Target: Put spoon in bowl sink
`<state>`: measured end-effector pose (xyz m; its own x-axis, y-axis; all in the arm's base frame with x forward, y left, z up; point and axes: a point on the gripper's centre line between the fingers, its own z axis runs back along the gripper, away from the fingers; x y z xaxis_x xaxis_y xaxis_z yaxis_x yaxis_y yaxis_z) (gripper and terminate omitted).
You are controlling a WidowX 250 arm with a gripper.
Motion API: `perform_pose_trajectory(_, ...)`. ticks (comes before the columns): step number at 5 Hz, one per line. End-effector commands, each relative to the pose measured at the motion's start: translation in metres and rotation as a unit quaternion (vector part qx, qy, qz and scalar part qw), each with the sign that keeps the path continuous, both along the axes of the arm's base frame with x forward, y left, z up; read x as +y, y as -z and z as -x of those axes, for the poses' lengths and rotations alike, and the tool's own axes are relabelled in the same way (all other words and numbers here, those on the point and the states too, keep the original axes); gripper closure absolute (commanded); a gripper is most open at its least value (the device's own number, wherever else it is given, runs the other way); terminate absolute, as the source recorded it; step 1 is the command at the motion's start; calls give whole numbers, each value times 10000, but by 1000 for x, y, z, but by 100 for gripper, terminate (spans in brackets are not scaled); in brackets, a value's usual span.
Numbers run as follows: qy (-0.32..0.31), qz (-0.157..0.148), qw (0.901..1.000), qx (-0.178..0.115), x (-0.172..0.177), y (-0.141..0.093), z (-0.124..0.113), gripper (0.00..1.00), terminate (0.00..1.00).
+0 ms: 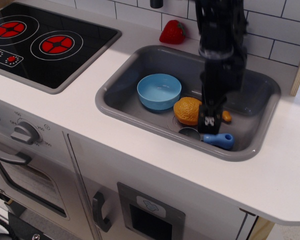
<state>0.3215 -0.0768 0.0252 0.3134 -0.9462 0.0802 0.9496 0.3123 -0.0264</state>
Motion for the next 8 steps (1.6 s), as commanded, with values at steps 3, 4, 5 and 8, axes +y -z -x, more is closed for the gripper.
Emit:
perform_pose_trajectory(3, 48, -297, 9992, -276, -17, 18, -3, 0, 0)
perform_pose_trajectory(4, 87, -282, 9994, -191, -23, 23, -5, 0, 0)
perform_pose_trajectory(5, 64, -351, 9991, -225, -25, 26, -5, 0, 0)
perform_pose_trajectory(8, -10, -404, 9992, 26, -29, 36, 2, 100, 0)
